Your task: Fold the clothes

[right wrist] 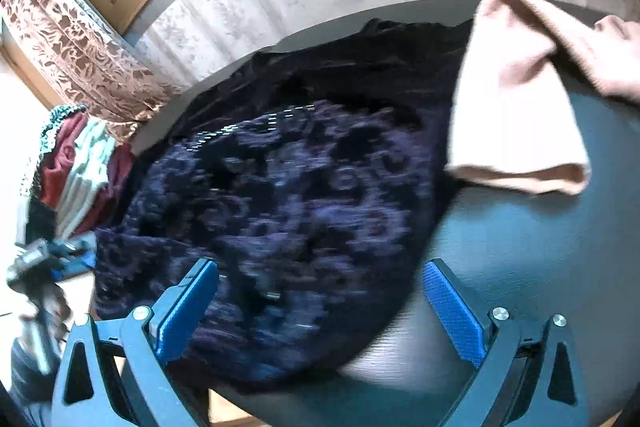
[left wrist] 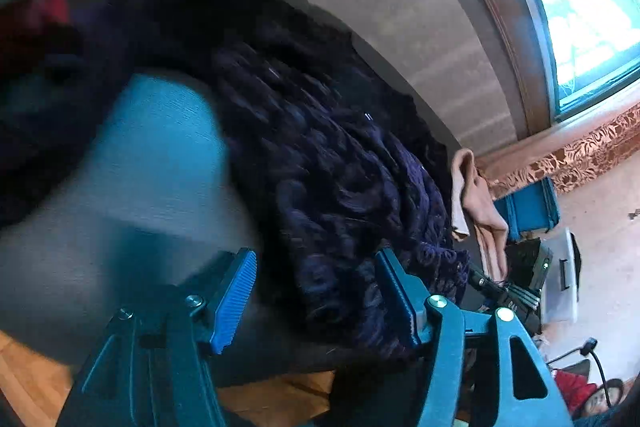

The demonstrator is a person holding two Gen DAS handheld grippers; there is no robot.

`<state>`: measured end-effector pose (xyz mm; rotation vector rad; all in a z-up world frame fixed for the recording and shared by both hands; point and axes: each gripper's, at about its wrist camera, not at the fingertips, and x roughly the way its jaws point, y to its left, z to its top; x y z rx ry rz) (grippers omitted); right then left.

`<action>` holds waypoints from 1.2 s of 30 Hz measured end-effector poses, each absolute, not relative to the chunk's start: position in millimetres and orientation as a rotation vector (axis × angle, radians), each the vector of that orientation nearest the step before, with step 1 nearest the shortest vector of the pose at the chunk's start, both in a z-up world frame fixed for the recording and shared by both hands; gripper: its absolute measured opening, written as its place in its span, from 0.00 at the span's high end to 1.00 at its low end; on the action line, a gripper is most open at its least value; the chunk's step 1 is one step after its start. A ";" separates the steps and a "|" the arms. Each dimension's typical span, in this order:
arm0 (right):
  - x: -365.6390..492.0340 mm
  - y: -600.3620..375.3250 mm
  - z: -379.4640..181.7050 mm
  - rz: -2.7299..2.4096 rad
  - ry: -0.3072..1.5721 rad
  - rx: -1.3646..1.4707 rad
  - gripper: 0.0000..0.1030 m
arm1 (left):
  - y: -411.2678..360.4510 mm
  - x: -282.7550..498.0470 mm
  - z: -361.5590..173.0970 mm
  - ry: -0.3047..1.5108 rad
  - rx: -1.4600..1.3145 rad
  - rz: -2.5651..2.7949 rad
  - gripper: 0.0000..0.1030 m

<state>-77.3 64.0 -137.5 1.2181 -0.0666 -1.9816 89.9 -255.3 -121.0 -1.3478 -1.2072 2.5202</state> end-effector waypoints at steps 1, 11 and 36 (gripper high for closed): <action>-72.8 57.2 -138.4 -1.975 -0.047 1.206 0.00 | -251.5 83.8 -124.2 -1.220 -1.333 2.527 0.39; -70.6 25.6 -124.6 -1.901 -0.035 1.044 0.81 | -287.5 66.3 -118.9 -1.388 -1.154 2.384 0.91; -90.8 92.7 -66.2 -2.011 -0.068 0.954 0.34 | -319.0 149.6 -77.1 -1.196 -1.132 2.270 0.78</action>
